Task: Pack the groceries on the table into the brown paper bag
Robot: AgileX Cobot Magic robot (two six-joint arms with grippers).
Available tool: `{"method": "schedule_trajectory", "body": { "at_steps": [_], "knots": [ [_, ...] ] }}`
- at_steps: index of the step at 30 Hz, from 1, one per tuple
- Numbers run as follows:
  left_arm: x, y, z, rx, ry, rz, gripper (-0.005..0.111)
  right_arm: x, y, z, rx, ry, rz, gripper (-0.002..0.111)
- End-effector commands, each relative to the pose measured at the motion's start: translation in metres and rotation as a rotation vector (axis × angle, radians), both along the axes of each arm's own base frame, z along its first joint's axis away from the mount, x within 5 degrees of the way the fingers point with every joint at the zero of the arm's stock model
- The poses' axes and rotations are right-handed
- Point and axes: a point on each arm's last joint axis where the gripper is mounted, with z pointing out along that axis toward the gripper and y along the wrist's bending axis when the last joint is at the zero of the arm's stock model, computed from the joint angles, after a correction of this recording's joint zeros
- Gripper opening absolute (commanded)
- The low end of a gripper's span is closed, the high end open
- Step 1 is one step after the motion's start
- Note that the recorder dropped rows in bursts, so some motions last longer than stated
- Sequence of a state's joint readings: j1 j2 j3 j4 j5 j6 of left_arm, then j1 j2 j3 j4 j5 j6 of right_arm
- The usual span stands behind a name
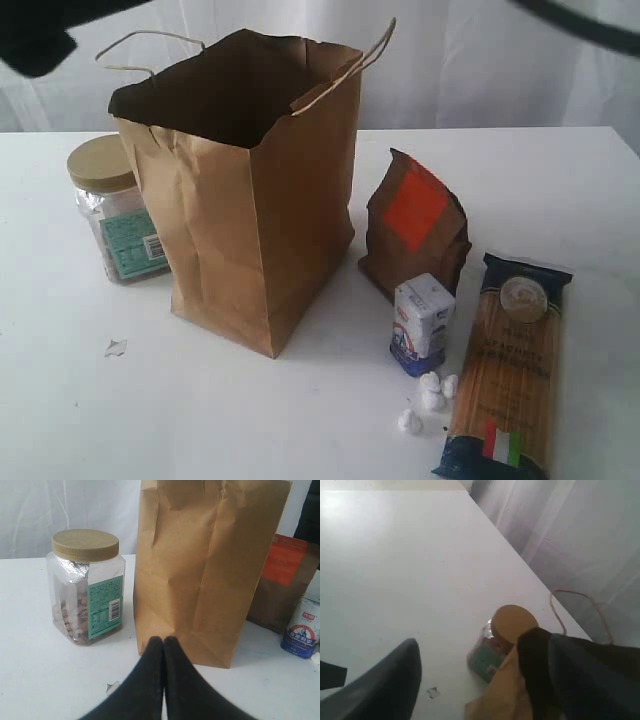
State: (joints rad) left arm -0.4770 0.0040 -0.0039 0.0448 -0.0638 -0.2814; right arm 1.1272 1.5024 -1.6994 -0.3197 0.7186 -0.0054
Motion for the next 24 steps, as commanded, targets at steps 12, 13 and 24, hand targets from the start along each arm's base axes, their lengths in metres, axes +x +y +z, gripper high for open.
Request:
{"method": "schedule_trajectory", "body": {
  "at_steps": [12,13,24],
  "knots": [
    [0.0,0.0,-0.001,-0.006,-0.001,-0.003,0.0,-0.029,-0.177,0.0,0.199,-0.011,-0.422,0.05],
    [0.0,0.0,-0.001,-0.006,-0.001,-0.003,0.0,-0.031,-0.186,-0.002,0.203,-0.014,-0.445,0.048],
    [0.0,0.0,-0.001,-0.006,-0.001,-0.003,0.0,-0.067,-0.271,-0.027,0.076,0.049,-0.793,0.05]
  ]
}}
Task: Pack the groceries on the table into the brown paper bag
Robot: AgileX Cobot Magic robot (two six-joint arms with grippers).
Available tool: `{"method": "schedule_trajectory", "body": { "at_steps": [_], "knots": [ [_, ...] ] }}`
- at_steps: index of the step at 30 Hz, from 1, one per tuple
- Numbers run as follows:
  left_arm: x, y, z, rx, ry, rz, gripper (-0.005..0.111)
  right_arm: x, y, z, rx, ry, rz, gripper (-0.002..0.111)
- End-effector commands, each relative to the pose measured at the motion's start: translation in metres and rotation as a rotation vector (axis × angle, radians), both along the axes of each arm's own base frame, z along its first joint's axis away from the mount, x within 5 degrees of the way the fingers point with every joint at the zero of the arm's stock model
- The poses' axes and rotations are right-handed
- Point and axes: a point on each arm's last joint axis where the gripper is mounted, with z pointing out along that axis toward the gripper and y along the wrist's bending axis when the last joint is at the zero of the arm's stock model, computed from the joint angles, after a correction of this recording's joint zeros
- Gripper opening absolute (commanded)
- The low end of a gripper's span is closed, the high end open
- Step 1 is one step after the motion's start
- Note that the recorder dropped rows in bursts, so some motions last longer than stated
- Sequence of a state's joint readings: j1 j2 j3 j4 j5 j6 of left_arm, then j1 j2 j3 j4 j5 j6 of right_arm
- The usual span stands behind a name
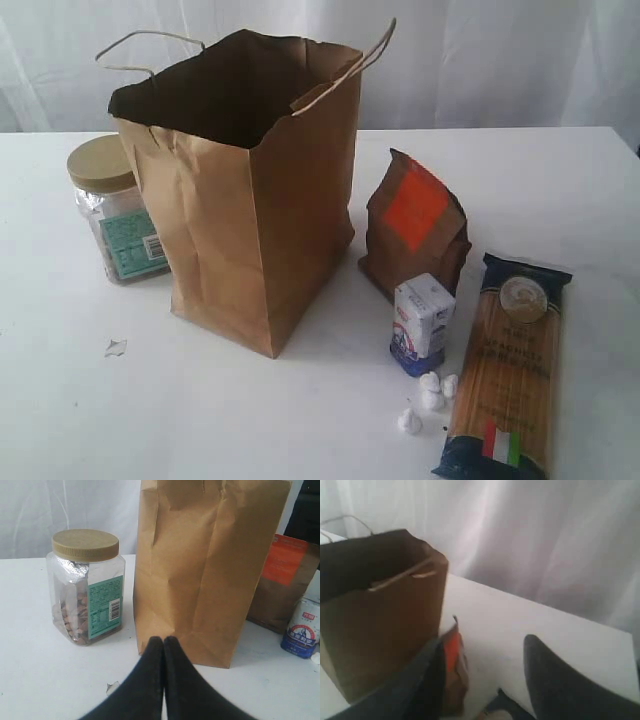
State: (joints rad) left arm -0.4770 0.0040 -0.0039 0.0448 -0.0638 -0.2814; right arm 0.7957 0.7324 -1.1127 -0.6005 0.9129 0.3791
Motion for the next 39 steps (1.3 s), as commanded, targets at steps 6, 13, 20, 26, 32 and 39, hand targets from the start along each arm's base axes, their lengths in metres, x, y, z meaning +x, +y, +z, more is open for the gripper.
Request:
{"method": "schedule_trajectory", "body": {
  "at_steps": [6,13,20,26,32,39],
  "knots": [
    [0.0,0.0,-0.001,-0.006,-0.001,-0.003,0.0,-0.021,-0.055,-0.005,-0.166,0.031,-0.309,0.059],
    [0.0,0.0,-0.001,-0.006,-0.001,-0.003,0.0,-0.032,-0.08,0.008,0.009,-0.112,-0.493,0.06],
    [0.0,0.0,-0.001,-0.006,-0.001,-0.003,0.0,-0.041,-0.101,0.025,-0.063,-0.307,-0.638,0.06],
    [0.0,0.0,-0.001,-0.006,-0.001,-0.003,0.0,-0.053,-0.117,0.039,-0.151,-0.473,-0.758,0.06],
    [0.0,0.0,-0.001,-0.006,-0.001,-0.003,0.0,-0.06,-0.125,0.038,-0.114,-0.473,-0.756,0.06],
    [0.0,0.0,-0.001,-0.006,-0.001,-0.003,0.0,-0.062,-0.122,0.025,-0.023,-0.356,-0.655,0.053]
  ]
}}
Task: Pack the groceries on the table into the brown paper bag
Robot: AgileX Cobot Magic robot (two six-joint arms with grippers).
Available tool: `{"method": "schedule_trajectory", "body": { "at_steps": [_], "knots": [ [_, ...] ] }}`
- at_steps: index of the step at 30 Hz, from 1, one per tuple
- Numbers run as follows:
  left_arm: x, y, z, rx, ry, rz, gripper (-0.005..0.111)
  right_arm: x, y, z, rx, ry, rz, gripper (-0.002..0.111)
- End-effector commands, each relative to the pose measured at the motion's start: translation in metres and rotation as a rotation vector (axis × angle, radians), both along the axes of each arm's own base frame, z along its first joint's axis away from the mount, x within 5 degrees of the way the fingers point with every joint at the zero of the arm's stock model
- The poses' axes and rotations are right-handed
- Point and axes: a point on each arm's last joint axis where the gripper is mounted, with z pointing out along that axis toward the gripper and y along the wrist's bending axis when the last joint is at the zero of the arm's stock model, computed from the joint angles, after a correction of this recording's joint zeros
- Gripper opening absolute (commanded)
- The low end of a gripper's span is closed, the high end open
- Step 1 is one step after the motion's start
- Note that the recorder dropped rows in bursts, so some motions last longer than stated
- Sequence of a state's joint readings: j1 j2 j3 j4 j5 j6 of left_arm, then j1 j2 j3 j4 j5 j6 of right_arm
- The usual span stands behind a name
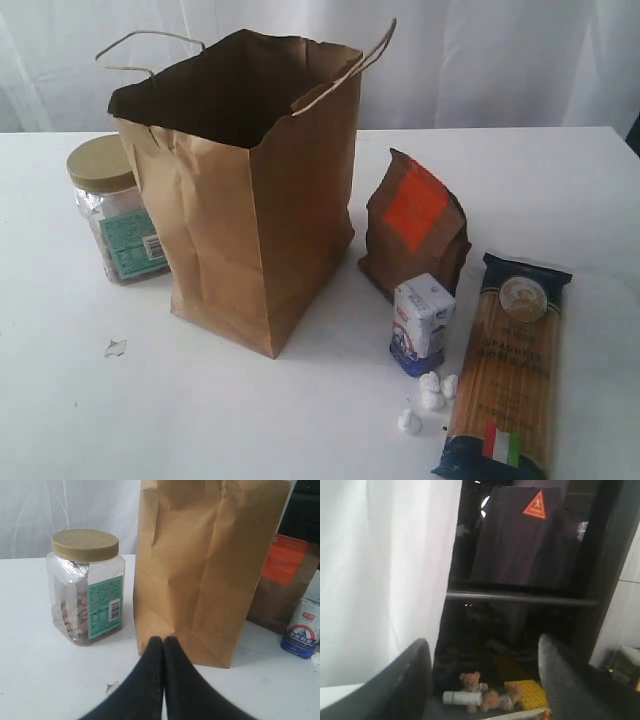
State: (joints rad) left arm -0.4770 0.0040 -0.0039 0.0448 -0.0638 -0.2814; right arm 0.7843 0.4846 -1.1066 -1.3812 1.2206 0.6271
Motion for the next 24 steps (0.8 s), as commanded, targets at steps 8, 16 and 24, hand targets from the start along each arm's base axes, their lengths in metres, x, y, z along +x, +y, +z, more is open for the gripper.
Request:
{"method": "schedule_trajectory", "body": {
  "at_steps": [8,16,24],
  "knots": [
    [0.0,0.0,-0.001,-0.006,-0.001,-0.003,0.0,0.008,0.019,-0.034,-0.01,0.23,0.171,0.019],
    [0.0,0.0,-0.001,-0.006,-0.001,-0.003,0.0,0.019,0.044,-0.096,0.002,0.445,0.306,0.001],
    [0.0,0.0,-0.001,-0.006,-0.001,-0.003,0.0,0.018,0.06,-0.133,0.036,0.453,0.484,0.0]
  ]
}}
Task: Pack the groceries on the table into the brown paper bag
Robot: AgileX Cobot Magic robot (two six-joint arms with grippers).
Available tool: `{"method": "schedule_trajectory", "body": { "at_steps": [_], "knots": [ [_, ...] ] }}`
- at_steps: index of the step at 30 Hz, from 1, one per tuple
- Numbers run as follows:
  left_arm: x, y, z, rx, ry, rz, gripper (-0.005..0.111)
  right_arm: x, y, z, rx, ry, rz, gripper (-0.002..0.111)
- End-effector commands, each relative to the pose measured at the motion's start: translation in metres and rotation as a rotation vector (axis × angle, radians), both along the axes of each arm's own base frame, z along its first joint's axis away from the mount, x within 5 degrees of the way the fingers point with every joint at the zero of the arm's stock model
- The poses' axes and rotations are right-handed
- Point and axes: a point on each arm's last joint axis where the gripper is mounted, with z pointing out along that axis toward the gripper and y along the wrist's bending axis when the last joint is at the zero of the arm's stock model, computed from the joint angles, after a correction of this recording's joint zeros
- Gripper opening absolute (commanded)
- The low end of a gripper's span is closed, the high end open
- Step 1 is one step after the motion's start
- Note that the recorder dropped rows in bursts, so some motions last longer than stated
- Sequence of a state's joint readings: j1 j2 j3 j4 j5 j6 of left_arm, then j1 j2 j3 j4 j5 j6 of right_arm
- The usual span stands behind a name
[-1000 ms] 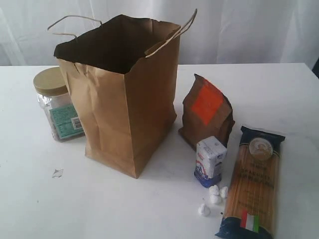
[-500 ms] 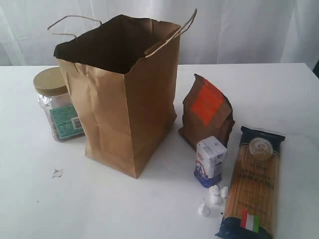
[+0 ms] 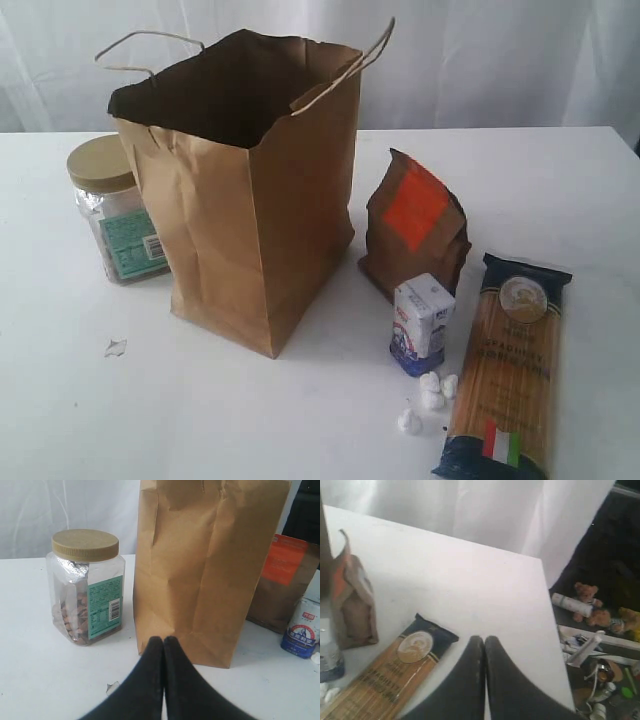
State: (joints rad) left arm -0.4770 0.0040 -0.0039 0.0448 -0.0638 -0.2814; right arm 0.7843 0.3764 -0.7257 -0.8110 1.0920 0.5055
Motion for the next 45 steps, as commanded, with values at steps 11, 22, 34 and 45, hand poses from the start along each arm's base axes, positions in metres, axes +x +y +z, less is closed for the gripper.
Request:
{"method": "schedule_trajectory", "body": {
  "at_steps": [11,22,34,45],
  "knots": [
    [0.0,0.0,-0.001,-0.006,-0.001,-0.003,0.0,0.0,0.032,-0.032,0.086,-0.108,0.323,0.0],
    [0.0,0.0,-0.001,-0.006,-0.001,-0.003,0.0,-0.001,0.035,-0.033,0.104,-0.097,0.349,0.0],
    [0.0,0.0,-0.001,-0.006,-0.001,-0.003,0.0,-0.004,0.038,-0.036,0.177,-0.043,0.369,0.0],
    [0.0,0.0,-0.001,-0.006,-0.001,-0.003,0.0,-0.003,0.04,-0.056,0.261,0.047,0.28,0.0]
  ]
}}
